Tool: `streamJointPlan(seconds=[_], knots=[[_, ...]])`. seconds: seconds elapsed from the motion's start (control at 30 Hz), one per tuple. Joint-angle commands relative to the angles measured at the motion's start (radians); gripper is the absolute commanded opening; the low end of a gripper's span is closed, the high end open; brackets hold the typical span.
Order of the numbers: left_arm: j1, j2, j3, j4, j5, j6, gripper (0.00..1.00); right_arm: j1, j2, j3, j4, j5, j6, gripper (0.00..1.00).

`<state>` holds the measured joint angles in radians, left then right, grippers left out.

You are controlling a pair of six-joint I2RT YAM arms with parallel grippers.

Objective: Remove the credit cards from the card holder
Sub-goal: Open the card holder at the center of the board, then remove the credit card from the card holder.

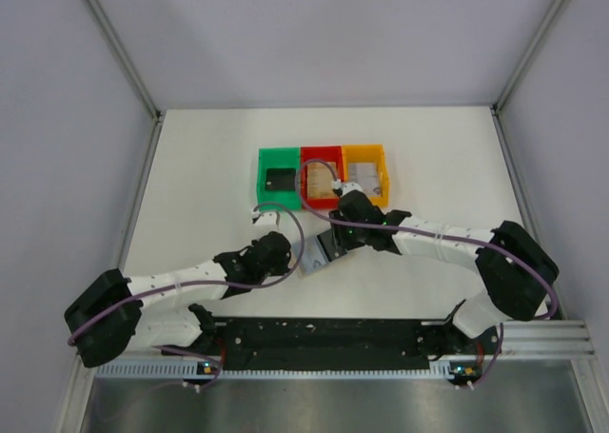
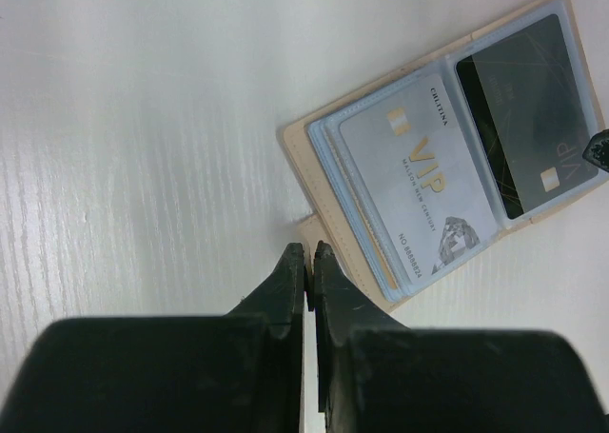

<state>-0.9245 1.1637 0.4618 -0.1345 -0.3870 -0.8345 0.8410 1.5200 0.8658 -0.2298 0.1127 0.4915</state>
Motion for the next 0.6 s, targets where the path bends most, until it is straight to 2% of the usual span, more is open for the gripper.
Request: streamJointPlan(seconds=[0.0, 0.17, 0.43, 0.57], knots=[[0.001, -0.022, 0.003, 0.016, -0.036, 0.003, 0.03, -0.011, 0.009, -0.007, 0.053, -0.025, 0.004, 0.40], [0.001, -0.116, 0.023, -0.031, -0.044, 0.000, 0.17, -0.014, 0.020, -0.013, 0.055, -0.008, 0.005, 0.40], [0.001, -0.214, 0.116, -0.073, 0.011, 0.026, 0.45, -0.023, 0.032, -0.027, 0.072, -0.019, 0.004, 0.39], [0.000, -0.228, 0.147, -0.060, 0.033, 0.041, 0.47, -0.022, 0.029, -0.031, 0.086, -0.031, 0.002, 0.37]])
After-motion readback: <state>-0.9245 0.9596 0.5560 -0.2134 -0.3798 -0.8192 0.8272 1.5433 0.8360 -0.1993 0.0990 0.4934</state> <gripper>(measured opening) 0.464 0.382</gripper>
